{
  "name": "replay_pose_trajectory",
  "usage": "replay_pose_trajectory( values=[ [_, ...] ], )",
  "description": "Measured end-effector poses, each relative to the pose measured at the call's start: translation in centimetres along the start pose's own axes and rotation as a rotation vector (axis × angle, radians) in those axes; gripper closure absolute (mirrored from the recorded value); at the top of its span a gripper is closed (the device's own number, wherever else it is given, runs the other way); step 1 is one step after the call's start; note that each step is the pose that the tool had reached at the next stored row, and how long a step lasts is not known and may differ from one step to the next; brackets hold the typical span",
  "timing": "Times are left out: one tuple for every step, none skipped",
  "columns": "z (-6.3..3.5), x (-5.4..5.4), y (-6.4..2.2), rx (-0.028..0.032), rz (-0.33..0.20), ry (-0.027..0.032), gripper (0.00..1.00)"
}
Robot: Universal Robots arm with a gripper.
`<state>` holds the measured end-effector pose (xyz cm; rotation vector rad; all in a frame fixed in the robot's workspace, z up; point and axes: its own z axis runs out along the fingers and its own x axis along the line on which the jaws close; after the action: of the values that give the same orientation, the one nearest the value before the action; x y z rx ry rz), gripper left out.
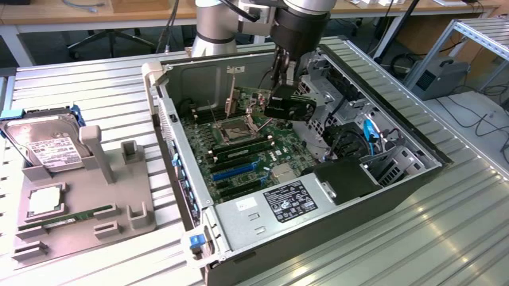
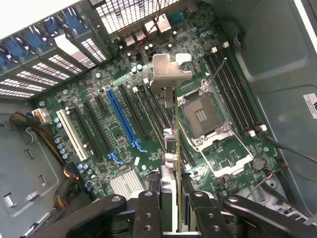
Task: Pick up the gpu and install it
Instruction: 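Insert the gpu into the slot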
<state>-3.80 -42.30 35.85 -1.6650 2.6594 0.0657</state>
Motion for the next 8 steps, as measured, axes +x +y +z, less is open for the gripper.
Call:
replay_pose_trajectory(
  values=[
    [0.0, 0.0, 0.0, 0.0, -0.001, 0.0, 0.73],
    [0.0, 0.0, 0.0, -0.0001, -0.002, 0.0001, 0.73],
    [0.0, 0.0, 0.0, -0.0001, -0.003, 0.0002, 0.73],
    [0.01, 0.0, 0.0, -0.0001, -0.004, 0.0001, 0.73],
    [0.01, 0.0, 0.0, -0.0002, -0.006, 0.0002, 0.73],
    [0.01, 0.0, 0.0, -0.0002, -0.007, 0.0003, 0.73],
    [0.01, 0.0, 0.0, -0.0002, -0.008, 0.0003, 0.73],
    [0.01, 0.0, 0.0, -0.0002, -0.01, 0.0004, 0.73]
  ],
)
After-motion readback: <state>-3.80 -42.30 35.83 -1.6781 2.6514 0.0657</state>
